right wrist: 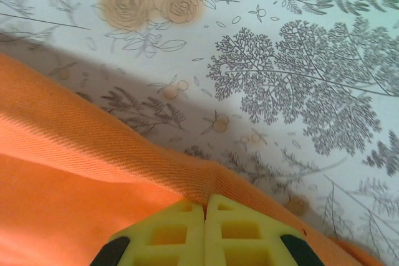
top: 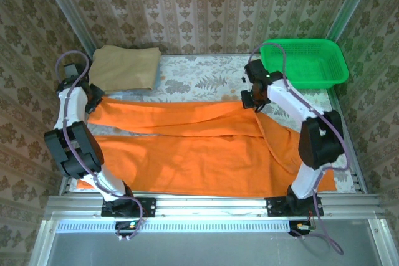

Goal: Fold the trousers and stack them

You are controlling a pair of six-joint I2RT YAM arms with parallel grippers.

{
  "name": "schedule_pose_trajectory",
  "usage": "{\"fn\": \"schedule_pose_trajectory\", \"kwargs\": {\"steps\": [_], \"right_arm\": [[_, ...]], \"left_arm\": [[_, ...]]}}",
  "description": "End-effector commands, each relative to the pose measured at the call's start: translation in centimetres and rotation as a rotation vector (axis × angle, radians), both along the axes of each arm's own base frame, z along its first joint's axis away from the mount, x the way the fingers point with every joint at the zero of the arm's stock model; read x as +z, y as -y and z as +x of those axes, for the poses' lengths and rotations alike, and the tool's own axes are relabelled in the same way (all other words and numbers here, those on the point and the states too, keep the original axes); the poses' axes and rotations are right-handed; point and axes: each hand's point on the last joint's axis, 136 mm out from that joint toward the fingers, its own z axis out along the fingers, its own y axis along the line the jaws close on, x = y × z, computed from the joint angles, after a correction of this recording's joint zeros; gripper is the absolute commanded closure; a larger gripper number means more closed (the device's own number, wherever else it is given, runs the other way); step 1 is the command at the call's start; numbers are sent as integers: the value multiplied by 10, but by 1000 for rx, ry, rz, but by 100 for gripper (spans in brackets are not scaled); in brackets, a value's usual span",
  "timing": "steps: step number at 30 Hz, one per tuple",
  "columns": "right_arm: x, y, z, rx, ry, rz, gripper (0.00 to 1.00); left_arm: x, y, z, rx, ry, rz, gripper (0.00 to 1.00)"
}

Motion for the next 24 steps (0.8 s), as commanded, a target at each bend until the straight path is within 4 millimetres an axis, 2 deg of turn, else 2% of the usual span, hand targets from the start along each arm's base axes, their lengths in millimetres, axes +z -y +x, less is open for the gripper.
{"fn": "schedule_pose_trajectory", "kwargs": {"steps": [1,8,13,16,18,21,24], "right_arm": [[22,-8,-16,-14,47,75,100],[41,-8,-63,-6,77,153,100],[52,-26,-98,30,78,283,100],[45,-44,-128,89,37,301,100],[34,-48,-151,107,-2,286,100],[18,-45,-184,108,-48,284,100],[13,-39,-200,81,-66,308,100]], "left_arm": [[31,-4,-4,-12,55,26,100],[40,-7,-21,-40,67,25,100],[43,2,-36,-66,96,-27,100],[32,6,-61,-32,70,-26,100],[23,3,-86,31,73,-34,100],[16,-7,-119,115,89,-24,100],[7,-19,-143,187,90,-49,100]]}}
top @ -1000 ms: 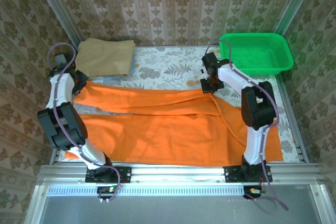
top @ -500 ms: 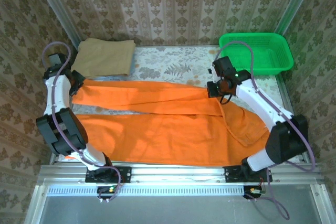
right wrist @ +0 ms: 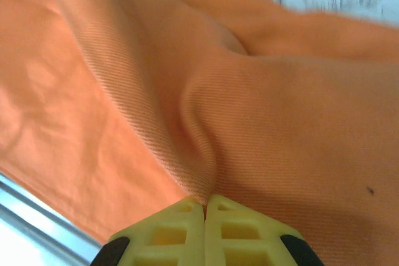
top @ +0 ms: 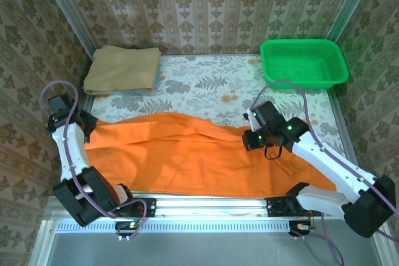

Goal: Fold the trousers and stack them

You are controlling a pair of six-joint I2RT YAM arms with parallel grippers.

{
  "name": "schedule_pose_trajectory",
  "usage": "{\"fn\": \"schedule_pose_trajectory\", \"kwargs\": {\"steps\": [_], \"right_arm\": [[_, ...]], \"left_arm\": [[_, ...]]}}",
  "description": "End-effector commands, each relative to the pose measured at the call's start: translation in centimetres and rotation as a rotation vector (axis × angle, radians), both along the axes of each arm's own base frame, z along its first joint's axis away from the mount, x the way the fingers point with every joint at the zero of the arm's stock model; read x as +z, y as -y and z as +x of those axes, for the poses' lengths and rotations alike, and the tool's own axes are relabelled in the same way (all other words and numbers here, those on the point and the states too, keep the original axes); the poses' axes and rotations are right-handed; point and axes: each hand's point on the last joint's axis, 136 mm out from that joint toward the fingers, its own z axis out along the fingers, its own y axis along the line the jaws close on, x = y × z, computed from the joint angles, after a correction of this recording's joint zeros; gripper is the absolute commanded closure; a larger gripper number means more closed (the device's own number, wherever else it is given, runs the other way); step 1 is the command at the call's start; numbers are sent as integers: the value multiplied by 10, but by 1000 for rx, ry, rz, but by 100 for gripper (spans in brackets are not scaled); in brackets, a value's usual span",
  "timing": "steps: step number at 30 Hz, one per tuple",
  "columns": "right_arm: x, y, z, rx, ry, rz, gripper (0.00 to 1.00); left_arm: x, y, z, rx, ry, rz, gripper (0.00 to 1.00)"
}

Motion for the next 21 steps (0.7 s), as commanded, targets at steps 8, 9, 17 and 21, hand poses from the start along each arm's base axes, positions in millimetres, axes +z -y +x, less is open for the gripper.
{"fn": "schedule_pose_trajectory", "kwargs": {"steps": [8,9,17,21], "right_arm": [[0,29,-26,-135,-18,-27,100],[-1,29,-28,-136,-20,-23,100],[-4,21,-30,-108,-34,13,100],[-6,14,-29,-94,-46,34,100]], "left_arm": [[-14,-34,-30,193,39,-107,99],[-18,-36,-35,207,29,-109,94],[-16,-15,-44,183,49,-121,36],[-15,16,-37,77,19,-119,35]]}}
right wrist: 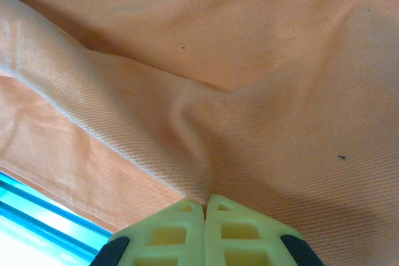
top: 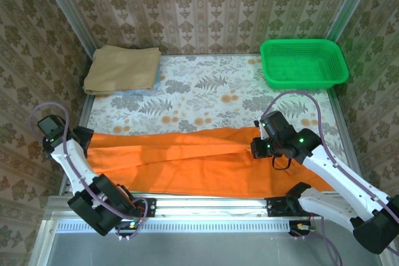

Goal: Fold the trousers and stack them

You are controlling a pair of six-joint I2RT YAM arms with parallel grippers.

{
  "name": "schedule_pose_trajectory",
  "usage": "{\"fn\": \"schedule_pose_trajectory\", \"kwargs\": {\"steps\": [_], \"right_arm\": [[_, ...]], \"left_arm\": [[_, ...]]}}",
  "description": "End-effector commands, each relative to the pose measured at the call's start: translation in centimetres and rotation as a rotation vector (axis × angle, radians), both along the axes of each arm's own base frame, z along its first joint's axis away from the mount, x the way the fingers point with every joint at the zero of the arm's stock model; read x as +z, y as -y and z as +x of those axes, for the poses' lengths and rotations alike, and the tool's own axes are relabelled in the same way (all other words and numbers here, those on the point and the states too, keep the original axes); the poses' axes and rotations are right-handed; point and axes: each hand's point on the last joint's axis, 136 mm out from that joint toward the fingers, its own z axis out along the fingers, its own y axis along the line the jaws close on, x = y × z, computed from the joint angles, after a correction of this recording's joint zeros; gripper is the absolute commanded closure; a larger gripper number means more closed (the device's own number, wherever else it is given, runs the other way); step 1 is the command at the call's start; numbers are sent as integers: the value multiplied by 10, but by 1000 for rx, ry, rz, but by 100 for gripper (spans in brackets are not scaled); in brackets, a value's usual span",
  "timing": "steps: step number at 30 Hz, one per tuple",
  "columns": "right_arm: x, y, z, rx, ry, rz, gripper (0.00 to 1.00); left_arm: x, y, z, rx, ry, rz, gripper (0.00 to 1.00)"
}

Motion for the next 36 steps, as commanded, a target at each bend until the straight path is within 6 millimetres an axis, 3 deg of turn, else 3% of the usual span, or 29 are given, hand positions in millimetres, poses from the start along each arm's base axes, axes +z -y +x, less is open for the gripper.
{"fn": "schedule_pose_trajectory", "kwargs": {"steps": [1,7,13,17,23,27,31,36], "right_arm": [[-8,-5,-4,7,-37,14,100],[-16,-8,-5,17,-58,13,100],[-21,-9,-4,22,-76,3,100],[-23,-9,-3,21,-87,-9,100],[-24,-9,-1,21,-91,-19,100],[-24,-10,0,23,-88,-15,100],[-23,-9,-1,22,-89,-23,100],[-19,-8,-1,20,-77,-19,100]], "left_arm": [[0,27,3,-74,-18,-24,35],[-40,60,16,-115,-62,-100,37],[-53,46,27,-46,-92,-86,43],[-74,39,8,20,-202,-73,49],[-96,43,5,1,-252,-99,58],[-97,41,8,-13,-245,-78,63],[-92,39,14,-16,-221,-82,100],[-68,41,11,-23,-177,-38,100]]}}
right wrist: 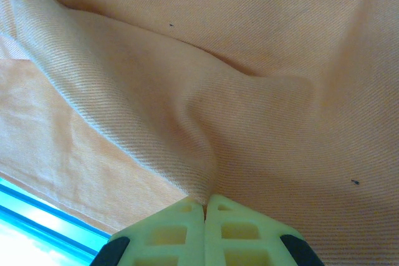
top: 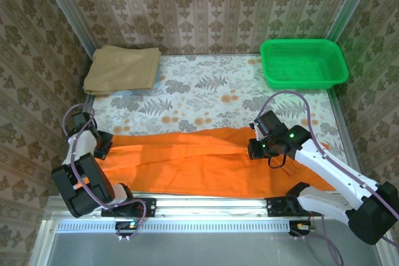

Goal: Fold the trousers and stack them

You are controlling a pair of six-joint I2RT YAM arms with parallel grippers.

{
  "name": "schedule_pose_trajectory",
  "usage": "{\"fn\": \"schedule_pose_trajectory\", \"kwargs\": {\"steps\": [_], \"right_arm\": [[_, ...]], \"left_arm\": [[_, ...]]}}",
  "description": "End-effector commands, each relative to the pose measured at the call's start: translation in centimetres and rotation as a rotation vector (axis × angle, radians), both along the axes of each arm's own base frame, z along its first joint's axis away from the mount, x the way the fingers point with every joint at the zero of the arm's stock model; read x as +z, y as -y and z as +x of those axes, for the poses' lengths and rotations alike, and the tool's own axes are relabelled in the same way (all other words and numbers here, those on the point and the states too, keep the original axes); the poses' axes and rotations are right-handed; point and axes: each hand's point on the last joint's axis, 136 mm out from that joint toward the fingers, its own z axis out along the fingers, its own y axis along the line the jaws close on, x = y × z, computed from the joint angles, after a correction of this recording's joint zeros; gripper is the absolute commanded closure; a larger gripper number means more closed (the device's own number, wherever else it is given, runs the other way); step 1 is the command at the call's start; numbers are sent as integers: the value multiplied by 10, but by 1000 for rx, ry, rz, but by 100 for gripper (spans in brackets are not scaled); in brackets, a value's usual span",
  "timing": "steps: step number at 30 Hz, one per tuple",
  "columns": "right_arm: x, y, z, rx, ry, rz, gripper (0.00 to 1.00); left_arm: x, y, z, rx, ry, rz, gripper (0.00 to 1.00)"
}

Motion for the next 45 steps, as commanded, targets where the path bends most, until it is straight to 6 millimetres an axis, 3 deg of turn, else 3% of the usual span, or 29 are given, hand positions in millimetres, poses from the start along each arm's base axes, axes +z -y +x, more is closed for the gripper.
{"fn": "schedule_pose_trajectory", "kwargs": {"steps": [1,6,12,19,26,31,35,41,45], "right_arm": [[7,-2,-1,5,16,10,100],[13,-1,-1,8,23,11,100],[23,-5,-6,27,28,48,100],[28,-26,-53,170,-49,119,100],[23,-32,-99,266,-133,174,100],[21,-18,-98,205,-117,121,99],[28,-6,-88,157,-66,60,100],[27,-9,-103,182,-103,125,100],[7,-6,-120,192,-191,126,100]], "left_arm": [[28,-3,-2,2,57,57,100],[67,0,-6,4,148,90,100],[88,4,-26,-2,149,116,100],[82,5,-89,108,49,131,100],[93,5,-111,212,63,109,100],[106,-4,-126,296,40,148,100],[119,-12,-121,318,73,167,100],[118,-15,-132,364,48,181,100],[111,-13,-139,356,27,196,100]]}}
